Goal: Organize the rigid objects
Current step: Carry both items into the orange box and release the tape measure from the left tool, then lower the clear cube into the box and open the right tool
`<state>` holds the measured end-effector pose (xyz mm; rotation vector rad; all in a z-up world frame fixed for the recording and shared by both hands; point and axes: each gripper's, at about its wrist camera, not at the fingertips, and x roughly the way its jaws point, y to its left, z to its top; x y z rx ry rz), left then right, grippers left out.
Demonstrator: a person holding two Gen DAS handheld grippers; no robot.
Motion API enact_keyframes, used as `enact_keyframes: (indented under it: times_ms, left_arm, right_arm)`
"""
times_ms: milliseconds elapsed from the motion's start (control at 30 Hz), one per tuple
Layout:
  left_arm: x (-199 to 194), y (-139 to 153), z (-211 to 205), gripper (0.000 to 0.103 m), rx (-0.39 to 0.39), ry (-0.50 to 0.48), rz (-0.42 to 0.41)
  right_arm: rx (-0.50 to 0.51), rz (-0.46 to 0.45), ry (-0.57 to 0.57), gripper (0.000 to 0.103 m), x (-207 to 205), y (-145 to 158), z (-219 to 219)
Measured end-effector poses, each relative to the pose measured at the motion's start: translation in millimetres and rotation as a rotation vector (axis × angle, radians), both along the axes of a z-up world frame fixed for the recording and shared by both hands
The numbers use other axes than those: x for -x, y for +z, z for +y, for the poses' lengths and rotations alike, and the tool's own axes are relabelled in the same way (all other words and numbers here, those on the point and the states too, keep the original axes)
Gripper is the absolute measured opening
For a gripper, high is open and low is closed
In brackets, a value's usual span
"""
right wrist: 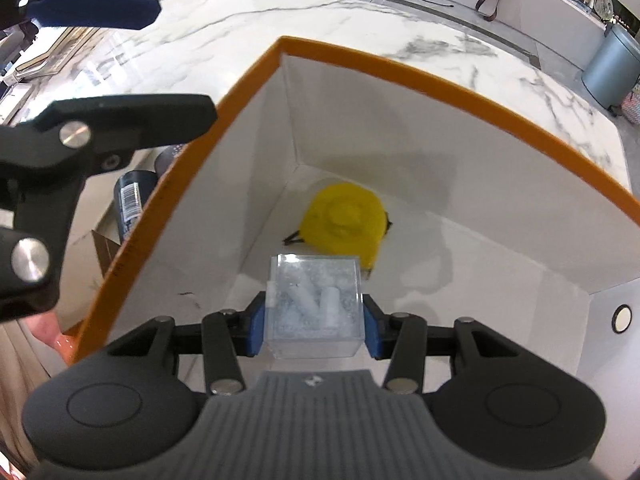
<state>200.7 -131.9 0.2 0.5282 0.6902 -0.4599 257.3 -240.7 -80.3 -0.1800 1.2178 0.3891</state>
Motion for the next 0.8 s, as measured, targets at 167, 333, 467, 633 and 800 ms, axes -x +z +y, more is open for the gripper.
enact_keyframes:
  times_ms: [167,333,467,633,800]
  left_arm:
    - [6.4,-0.6,8.3,0.074,0.014,0.012,0.013]
    - [11.5,-1.7,17.1,0.074,0.019,0.023,0.020]
    - [17.8,0.4,26.0,0.074,0.040,0.039,0.029]
    - [24.0,8.4,37.1,0.074,0.067,0.066,0.026]
    - [32.6,16.6,52.8,0.074,0.106,0.094,0.029]
  right_arm:
    - [-0.009,0.009,0.001,0.048,4.2,1.5,6.8]
    - [0.013,-0.015,-0.010,0.052,8.2,9.9,7.7]
    - [0.054,-0.055,-0.017,0.059,12.0,16.9,8.9]
    - [0.089,-0.110,-0.034,0.062,22.0,29.4,9.3]
    - [0.101,-0.221,-0.048,0.064,37.0,52.5,15.9]
